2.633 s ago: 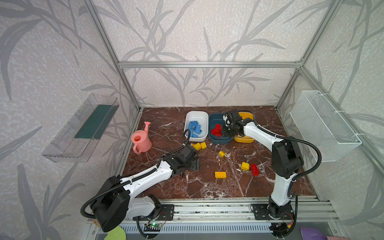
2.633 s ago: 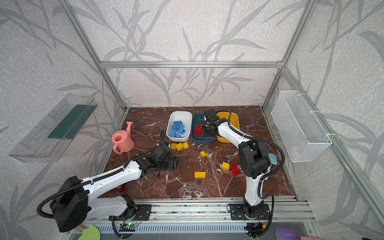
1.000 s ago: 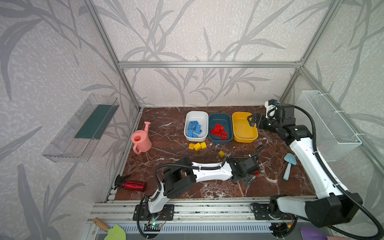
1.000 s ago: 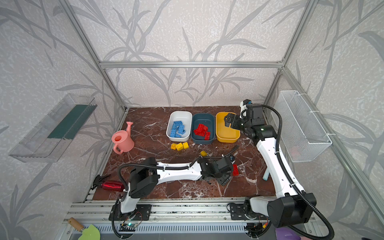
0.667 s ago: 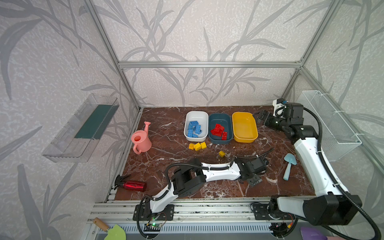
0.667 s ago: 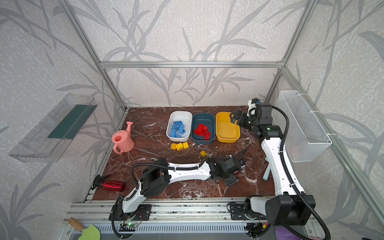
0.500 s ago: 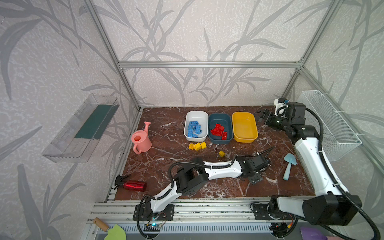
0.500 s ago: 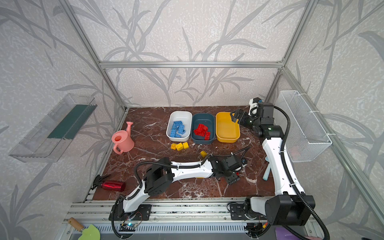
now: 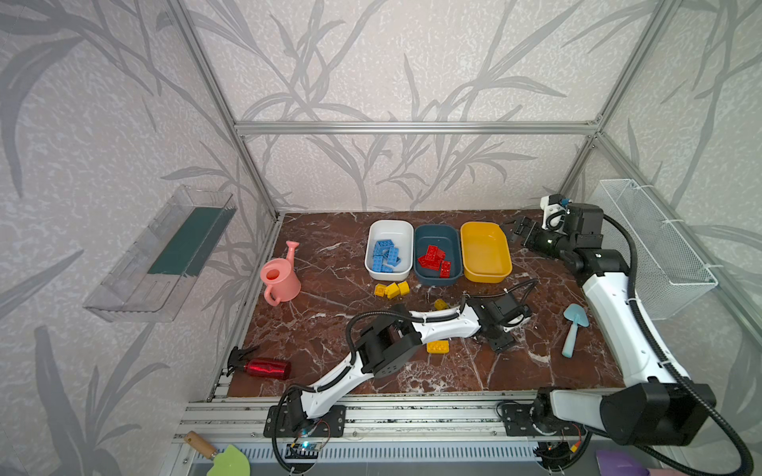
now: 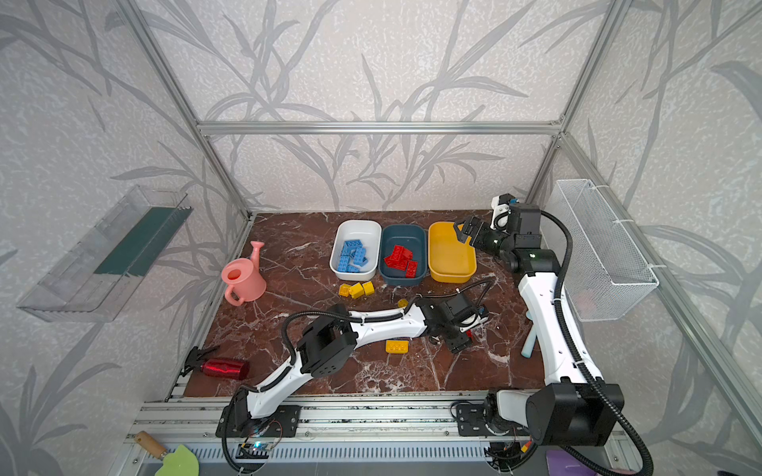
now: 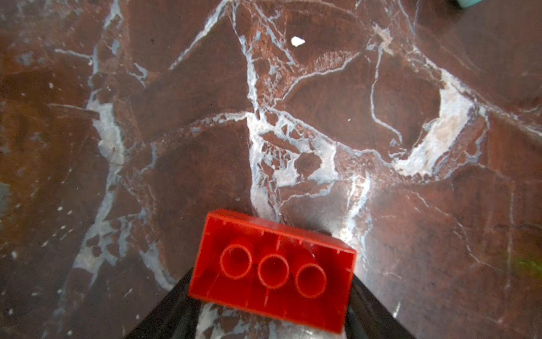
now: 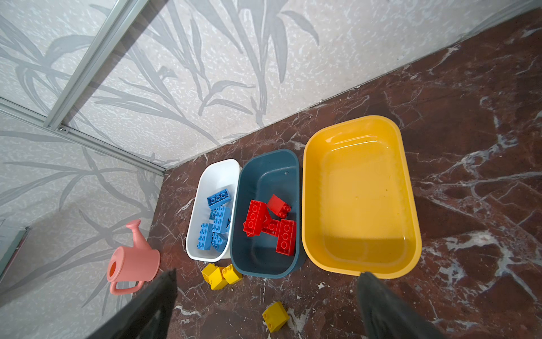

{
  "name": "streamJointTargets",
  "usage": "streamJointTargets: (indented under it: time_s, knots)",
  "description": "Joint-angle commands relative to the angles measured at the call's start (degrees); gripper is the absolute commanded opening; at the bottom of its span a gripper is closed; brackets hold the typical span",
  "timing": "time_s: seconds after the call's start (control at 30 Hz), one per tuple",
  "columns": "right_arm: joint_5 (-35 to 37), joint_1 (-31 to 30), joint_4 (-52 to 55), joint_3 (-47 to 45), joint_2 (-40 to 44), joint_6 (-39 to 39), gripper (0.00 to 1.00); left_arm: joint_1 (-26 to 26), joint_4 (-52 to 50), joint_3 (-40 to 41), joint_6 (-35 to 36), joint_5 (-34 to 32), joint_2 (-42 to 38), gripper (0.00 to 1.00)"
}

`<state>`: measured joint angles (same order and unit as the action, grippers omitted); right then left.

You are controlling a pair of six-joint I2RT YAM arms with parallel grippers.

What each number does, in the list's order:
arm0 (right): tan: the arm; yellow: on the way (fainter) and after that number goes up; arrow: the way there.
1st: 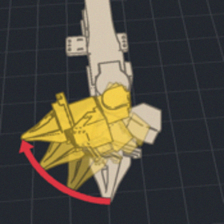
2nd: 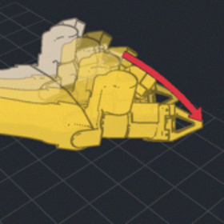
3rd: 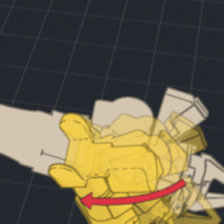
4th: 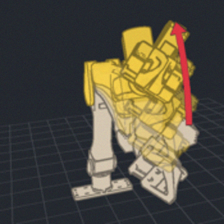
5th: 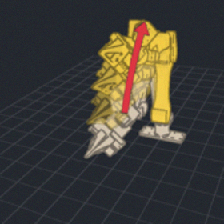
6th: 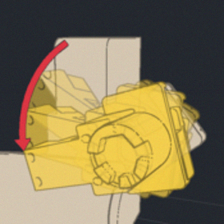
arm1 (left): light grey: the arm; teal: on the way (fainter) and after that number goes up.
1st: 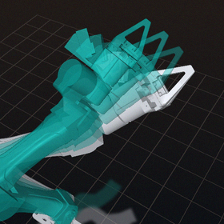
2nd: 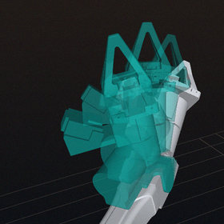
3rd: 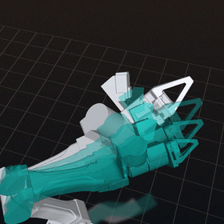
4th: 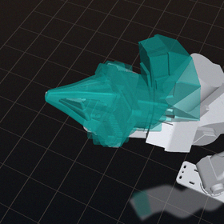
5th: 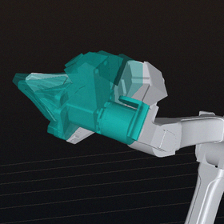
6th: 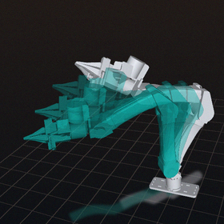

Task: Sort the legos into containers by color
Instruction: Pick up the lego from the middle-right of the table.

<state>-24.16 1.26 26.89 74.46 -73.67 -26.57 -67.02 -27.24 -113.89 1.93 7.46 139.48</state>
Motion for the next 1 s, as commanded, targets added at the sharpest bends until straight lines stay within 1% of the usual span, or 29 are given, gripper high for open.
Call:
streamJointTargets:
  time_s: [0.0, 0.27, 0.3, 0.47, 0.57, 0.73, 0.97]
  knots:
    - [-1.1, 0.4, -1.0, -0.9, 0.1, 0.1, 0.96, -0.3, -1.9, -1.7, 1.8, 2.6, 1.8, 0.69]
    - [-1.0, 0.4, -1.1, -1.4, 0.1, 0.3, 0.96, -0.4, -0.9, -2.7, 0.8, 3.0, 2.1, 0.47]
    - [-1.0, 0.5, -1.2, -1.5, 0.0, 0.3, 0.96, -0.3, -0.6, -2.5, 0.5, 3.0, 1.9, 0.46]
    - [-1.0, 0.5, -1.0, -1.7, -0.4, 0.4, 0.96, -0.1, 0.6, -1.0, -0.5, 2.5, 0.2, 0.45]
    - [-0.9, 0.5, -0.8, -1.6, -0.3, 0.5, 0.96, 0.5, 1.6, 1.9, -1.2, 1.9, -2.3, 0.44]
    - [-0.1, 0.5, -1.0, -3.0, 0.3, 0.5, 0.96, 3.4, 4.3, 9.9, -3.9, 1.1, -9.8, 0.44]
    - [-0.3, 1.9, -4.7, -9.1, 1.4, -1.5, 0.96, 8.5, 8.2, 23.7, -6.1, -2.3, -23.8, 0.44]
